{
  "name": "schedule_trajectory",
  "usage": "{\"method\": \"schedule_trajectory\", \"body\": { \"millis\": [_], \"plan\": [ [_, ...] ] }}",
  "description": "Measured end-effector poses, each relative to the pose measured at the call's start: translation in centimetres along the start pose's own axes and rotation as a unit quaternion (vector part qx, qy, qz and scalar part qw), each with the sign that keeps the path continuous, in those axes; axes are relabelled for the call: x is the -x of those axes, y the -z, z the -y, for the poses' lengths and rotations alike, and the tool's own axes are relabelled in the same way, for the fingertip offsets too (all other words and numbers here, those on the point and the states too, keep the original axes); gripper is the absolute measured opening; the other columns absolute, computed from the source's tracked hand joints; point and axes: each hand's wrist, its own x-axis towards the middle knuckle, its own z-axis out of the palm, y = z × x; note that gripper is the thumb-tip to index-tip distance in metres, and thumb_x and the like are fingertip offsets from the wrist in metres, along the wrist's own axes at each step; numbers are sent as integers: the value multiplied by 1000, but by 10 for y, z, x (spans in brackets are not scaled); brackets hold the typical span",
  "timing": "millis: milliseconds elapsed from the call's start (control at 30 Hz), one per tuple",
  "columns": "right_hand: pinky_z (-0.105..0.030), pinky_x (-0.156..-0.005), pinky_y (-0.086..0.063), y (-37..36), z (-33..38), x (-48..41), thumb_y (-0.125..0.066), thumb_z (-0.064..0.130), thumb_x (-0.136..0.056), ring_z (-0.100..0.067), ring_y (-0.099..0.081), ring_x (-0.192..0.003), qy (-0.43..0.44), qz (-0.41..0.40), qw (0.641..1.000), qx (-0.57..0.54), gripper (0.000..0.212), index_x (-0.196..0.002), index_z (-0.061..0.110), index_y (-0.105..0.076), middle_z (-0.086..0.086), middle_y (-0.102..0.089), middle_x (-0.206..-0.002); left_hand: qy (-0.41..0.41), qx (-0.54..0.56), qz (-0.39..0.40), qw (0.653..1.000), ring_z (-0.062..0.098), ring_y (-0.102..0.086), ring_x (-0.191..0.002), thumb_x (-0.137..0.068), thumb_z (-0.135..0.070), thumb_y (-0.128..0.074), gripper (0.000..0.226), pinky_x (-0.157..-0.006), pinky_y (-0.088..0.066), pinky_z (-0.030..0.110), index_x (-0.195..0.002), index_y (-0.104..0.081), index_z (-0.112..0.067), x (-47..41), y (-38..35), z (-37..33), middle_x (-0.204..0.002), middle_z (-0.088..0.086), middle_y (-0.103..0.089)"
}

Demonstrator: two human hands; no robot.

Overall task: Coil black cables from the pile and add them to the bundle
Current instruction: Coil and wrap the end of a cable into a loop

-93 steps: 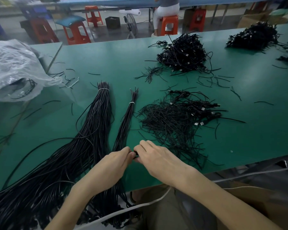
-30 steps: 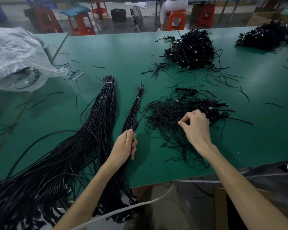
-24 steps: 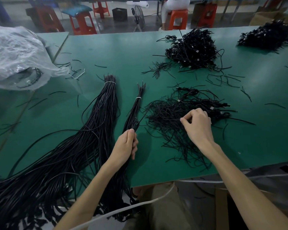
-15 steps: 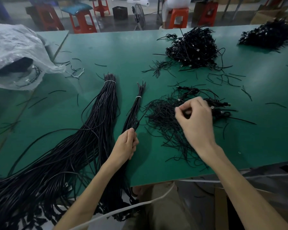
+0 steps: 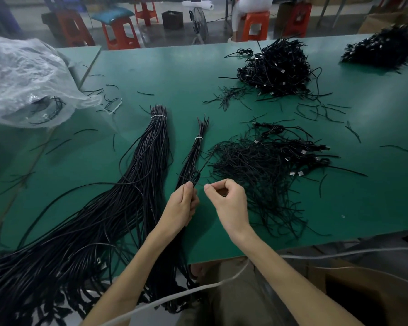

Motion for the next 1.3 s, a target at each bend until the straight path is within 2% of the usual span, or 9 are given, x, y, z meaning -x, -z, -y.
{"method": "schedule_trajectory", "body": {
  "millis": [300,433,567,667,767,900,1033,1167,1300],
  "plan": [
    [-15,-70,-48,-1,-7,4,-76,21,-91,-5,-62,-75,40,13,999,12,14,-86,13,-65,-2,-67,-84,7,20,5,1000,12,-29,-50,-111,-42,-31,43,-40,-26,26,-82,-42,-12,1,1,1,-62,-7,-37],
    [-15,-71,-48,2,-10,2,-75,21,-91,-5,-62,-76,38,37,999,8,13,-86,14,-66,-1,-68,-86,8,32,13,999,13,-28,-52,-112,-43,-32,44,-42,-24,27,-78,-41,-16,2,4,4,-64,-6,-35],
    [-21,-78,-52,16,-14,-5,-78,25,-89,-6,-66,-85,0,148,989,-28,13,-96,16,-71,4,-72,-92,11,53,27,998,14,-24,-53,-111,-44,-34,43,-45,-17,34,-77,-43,-21,2,6,6,-64,-6,-34],
    [-27,-80,-54,33,-13,-18,-82,29,-85,-10,-66,-96,-65,212,966,-133,33,-112,14,-71,7,-72,-100,4,63,38,997,17,-21,-53,-110,-47,-35,44,-47,-14,39,-75,-43,-21,2,7,7,-64,-4,-33],
    [-28,-82,-51,42,-9,-34,-82,28,-81,-10,-64,-101,-80,241,947,-196,45,-121,14,-70,4,-68,-106,10,88,57,994,14,-22,-49,-104,-52,-39,43,-43,-15,34,-71,-45,-24,0,8,8,-61,-6,-35],
    [-31,-89,-50,33,-2,-50,-82,14,-82,-9,-60,-106,-97,320,922,-198,50,-129,19,-67,1,-60,-117,41,180,100,978,12,-22,-44,-101,-49,-44,41,-36,-21,24,-66,-49,-27,0,12,8,-58,-5,-34],
    [-35,-97,-54,13,8,-62,-79,5,-87,-19,-64,-105,-97,409,887,-190,49,-131,20,-68,-6,-58,-129,39,192,99,976,11,-23,-43,-101,-46,-44,40,-35,-23,21,-66,-49,-27,0,12,7,-58,-4,-33],
    [-33,-94,-55,6,15,-71,-75,4,-90,-23,-67,-103,-89,463,864,-176,46,-134,15,-66,-12,-57,-144,46,221,107,968,10,-21,-43,-99,-41,-42,37,-35,-23,21,-66,-47,-26,1,13,6,-56,-6,-33],
    [-44,-107,-50,11,13,-75,-78,11,-90,-31,-64,-115,-102,499,852,-124,46,-134,14,-66,-17,-63,-137,54,220,107,968,10,-23,-41,-99,-45,-44,40,-35,-24,20,-64,-46,-26,0,13,8,-55,-6,-33]
  ]
}}
